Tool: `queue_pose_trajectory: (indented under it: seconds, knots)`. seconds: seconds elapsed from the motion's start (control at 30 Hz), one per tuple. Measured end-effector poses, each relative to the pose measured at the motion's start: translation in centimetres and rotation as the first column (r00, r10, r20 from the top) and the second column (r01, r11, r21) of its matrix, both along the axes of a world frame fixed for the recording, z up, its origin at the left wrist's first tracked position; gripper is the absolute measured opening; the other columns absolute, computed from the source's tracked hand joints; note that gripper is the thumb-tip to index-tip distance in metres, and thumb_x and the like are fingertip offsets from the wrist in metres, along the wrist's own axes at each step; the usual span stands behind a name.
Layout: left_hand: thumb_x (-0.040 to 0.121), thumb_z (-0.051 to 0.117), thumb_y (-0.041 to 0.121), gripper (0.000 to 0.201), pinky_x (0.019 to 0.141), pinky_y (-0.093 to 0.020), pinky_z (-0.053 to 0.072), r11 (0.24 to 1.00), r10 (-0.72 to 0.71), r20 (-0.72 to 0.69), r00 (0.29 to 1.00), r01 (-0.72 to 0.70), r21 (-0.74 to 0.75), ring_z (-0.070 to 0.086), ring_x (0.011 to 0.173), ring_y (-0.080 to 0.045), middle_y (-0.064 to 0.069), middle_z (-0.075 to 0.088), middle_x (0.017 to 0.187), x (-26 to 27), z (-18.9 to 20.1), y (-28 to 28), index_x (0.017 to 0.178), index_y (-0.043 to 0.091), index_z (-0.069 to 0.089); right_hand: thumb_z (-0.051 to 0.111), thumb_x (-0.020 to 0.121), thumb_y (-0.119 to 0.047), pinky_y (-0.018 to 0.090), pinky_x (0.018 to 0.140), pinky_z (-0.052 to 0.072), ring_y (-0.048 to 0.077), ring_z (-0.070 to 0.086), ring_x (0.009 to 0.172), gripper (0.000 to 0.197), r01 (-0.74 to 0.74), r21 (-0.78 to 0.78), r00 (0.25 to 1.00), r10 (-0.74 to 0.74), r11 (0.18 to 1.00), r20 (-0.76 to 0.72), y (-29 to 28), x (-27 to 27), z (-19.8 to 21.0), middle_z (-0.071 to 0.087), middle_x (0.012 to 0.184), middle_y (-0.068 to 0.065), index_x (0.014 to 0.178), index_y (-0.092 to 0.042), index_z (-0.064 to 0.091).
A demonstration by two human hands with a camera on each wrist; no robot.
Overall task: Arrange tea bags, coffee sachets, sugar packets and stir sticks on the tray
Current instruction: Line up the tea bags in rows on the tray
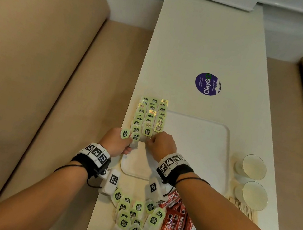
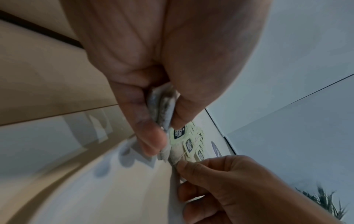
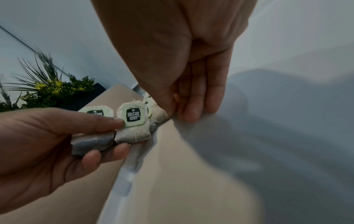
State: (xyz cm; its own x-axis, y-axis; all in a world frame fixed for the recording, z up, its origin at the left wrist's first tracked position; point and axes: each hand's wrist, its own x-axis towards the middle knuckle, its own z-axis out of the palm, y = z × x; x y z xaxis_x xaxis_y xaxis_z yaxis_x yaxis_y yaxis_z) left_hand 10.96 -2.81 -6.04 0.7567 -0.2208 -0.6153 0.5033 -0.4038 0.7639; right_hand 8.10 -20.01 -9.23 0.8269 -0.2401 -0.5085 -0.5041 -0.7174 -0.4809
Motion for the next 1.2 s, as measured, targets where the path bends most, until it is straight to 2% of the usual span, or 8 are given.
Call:
queue_pose_trajectory:
  seconds: [0.2,0.37,0.47,0.67,0.77,1.0,1.2]
  knots:
    - [0.091,0.051,-0.007,0.018,0.048,-0.025,0.046,1.0,0.006,0.035,0.999,-0.006,0.018,0.055,0.063,-0.025,-0.014,0.061,0.074,-0.1,-0.2,0.5,0.086,0.001,0.066,0.068,0.089,-0.043,0.024,0.052,0.039,0.017,0.056,0.059,0.038,0.011,-0.024,1.0,-0.011,1.0,0.015,0.7,0.1,-0.1,0.058,0.063,-0.003,0.062,-0.021,0.054]
    - [0.094,0.053,-0.002,0.017,0.049,-0.024,0.052,0.999,0.016,0.066,0.998,-0.018,0.04,0.064,0.061,-0.023,-0.012,0.066,0.074,0.2,-0.4,0.8,0.086,0.005,0.065,0.063,0.092,-0.035,0.03,0.065,0.054,0.022,0.067,0.075,0.024,-0.046,-0.063,0.999,0.047,0.997,0.009,0.9,0.1,0.2,0.07,0.081,0.003,0.083,-0.014,0.07]
    - [0.095,0.054,0.0,0.016,0.05,-0.025,0.052,0.998,0.029,0.073,0.997,-0.032,0.044,0.064,0.064,-0.027,-0.013,0.065,0.075,0.4,-0.6,0.9,0.084,0.006,0.065,0.059,0.091,-0.03,0.03,0.066,0.057,0.023,0.068,0.075,0.021,-0.05,-0.09,0.999,0.051,0.995,0.007,0.9,-0.1,0.4,0.071,0.081,0.003,0.085,-0.014,0.072]
    - [0.095,0.055,0.001,0.021,0.051,-0.027,0.052,0.999,0.031,0.068,0.997,-0.034,0.034,0.063,0.065,-0.025,-0.009,0.065,0.071,0.6,-0.7,0.8,0.08,0.011,0.064,0.059,0.085,-0.023,0.023,0.057,0.052,0.016,0.066,0.065,0.012,-0.062,-0.146,0.997,0.056,0.987,-0.045,0.2,-0.3,0.7,0.068,0.073,-0.003,0.078,-0.019,0.068]
    - [0.095,0.054,0.0,0.022,0.051,-0.027,0.052,0.999,0.028,0.063,0.998,-0.03,0.032,0.063,0.066,-0.025,-0.008,0.065,0.07,0.6,-0.7,0.8,0.079,0.011,0.064,0.062,0.083,-0.025,0.024,0.06,0.056,0.014,0.065,0.064,0.006,-0.107,-0.177,0.993,0.095,0.978,-0.077,0.2,0.0,0.7,0.067,0.074,-0.005,0.082,-0.021,0.067]
    - [0.094,0.056,0.002,0.017,0.05,-0.024,0.053,0.998,0.028,0.079,0.996,-0.033,0.062,0.066,0.066,-0.025,-0.01,0.065,0.074,0.5,-0.8,0.7,0.083,0.01,0.065,0.061,0.087,-0.024,0.032,0.069,0.06,0.021,0.069,0.075,0.012,-0.153,-0.171,0.987,0.143,0.973,-0.069,0.6,1.0,0.5,0.071,0.086,0.002,0.095,-0.016,0.066]
    - [0.093,0.058,0.004,0.014,0.05,-0.026,0.053,0.997,0.041,0.082,0.996,-0.046,0.058,0.068,0.066,-0.025,-0.011,0.068,0.076,0.3,-1.4,0.6,0.085,0.01,0.068,0.062,0.09,-0.03,0.027,0.061,0.052,0.021,0.066,0.072,0.017,-0.136,-0.123,0.99,0.13,0.983,-0.057,0.6,1.0,0.8,0.069,0.082,0.001,0.091,-0.014,0.066]
